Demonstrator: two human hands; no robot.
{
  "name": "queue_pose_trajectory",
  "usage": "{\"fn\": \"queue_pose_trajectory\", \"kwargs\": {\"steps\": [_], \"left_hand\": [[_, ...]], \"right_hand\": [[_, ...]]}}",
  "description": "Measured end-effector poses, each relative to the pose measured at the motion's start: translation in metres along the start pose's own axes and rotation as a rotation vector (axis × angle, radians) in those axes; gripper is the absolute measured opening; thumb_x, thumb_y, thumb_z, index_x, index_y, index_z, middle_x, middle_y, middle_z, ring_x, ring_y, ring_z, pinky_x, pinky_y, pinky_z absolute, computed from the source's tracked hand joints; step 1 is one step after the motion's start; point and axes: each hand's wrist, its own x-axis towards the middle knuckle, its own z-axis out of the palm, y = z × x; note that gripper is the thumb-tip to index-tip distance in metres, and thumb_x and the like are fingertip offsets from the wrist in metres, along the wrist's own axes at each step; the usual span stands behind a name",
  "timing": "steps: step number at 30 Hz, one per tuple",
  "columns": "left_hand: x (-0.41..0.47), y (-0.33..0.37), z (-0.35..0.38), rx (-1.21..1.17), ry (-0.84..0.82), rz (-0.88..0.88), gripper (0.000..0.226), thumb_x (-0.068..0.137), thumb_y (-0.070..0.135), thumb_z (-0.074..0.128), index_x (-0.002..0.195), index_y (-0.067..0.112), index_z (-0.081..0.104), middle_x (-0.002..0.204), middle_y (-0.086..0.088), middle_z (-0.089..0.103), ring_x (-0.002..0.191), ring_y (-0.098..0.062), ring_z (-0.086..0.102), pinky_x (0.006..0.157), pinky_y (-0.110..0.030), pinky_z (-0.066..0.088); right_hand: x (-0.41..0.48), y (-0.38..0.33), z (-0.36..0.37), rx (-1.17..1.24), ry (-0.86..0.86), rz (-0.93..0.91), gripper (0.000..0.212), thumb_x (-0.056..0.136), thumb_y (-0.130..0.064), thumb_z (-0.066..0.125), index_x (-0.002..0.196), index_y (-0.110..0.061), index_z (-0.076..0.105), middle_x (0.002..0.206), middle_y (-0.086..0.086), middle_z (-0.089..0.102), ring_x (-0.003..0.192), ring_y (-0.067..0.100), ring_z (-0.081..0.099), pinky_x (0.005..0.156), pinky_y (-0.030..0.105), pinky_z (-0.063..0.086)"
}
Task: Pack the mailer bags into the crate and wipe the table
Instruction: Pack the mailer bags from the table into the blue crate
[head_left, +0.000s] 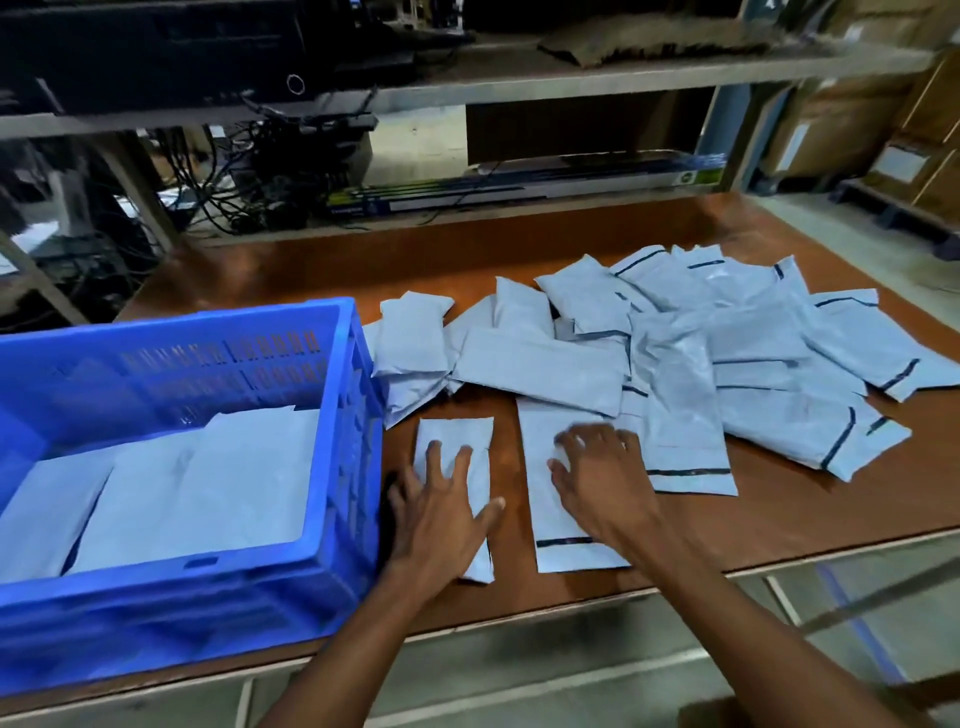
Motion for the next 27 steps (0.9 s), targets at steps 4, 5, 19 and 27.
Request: {"fn": "queue_pose_trajectory", "kwargs": {"steps": [4,5,19,27], "left_hand": [[0.014,0.006,0.016,0.039,-0.035,0.028,0.078,0.092,0.069,0.035,0.155,0.039,0.002,0.165,-0.002,-0.006,0.147,-0.044,-0.002,0.115,-0.058,0.018],[0.011,0.006,0.018,0.044,-0.016,0.030,0.076,0.092,0.068,0.034,0.155,0.041,0.001,0.165,0.000,-0.006,0.147,-0.044,-0.001,0.115,-0.058,0.018],[0.006,0.006,0.012,0.023,0.003,0.036,0.061,0.099,0.046,0.034,0.155,0.039,0.012,0.165,-0.003,0.005,0.139,-0.040,0.018,0.112,-0.057,0.025],[-0.043,0.025,-0.109,-0.181,0.236,0.148,0.057,0.101,0.049,0.023,0.154,0.044,0.003,0.164,0.005,-0.007,0.143,-0.039,0.012,0.115,-0.060,0.020]], "right_hand": [[0.015,-0.001,0.026,-0.037,-0.304,0.092,0.087,0.083,-0.068,0.002,0.154,-0.023,0.024,0.163,0.011,0.017,0.149,0.034,0.014,0.117,0.054,0.012],[0.008,-0.004,0.035,-0.039,-0.328,0.077,0.092,0.080,-0.071,-0.007,0.156,-0.024,0.014,0.164,0.010,0.006,0.151,0.033,0.004,0.118,0.053,0.001],[0.006,-0.012,0.040,0.071,-0.229,-0.083,0.048,0.102,-0.020,0.034,0.150,-0.010,0.036,0.155,0.011,0.037,0.141,0.039,0.034,0.114,0.048,0.030],[0.000,-0.048,-0.048,0.528,0.093,0.009,0.046,0.104,-0.028,0.032,0.146,-0.017,0.043,0.151,0.004,0.044,0.142,0.023,0.037,0.114,0.039,0.034]]}}
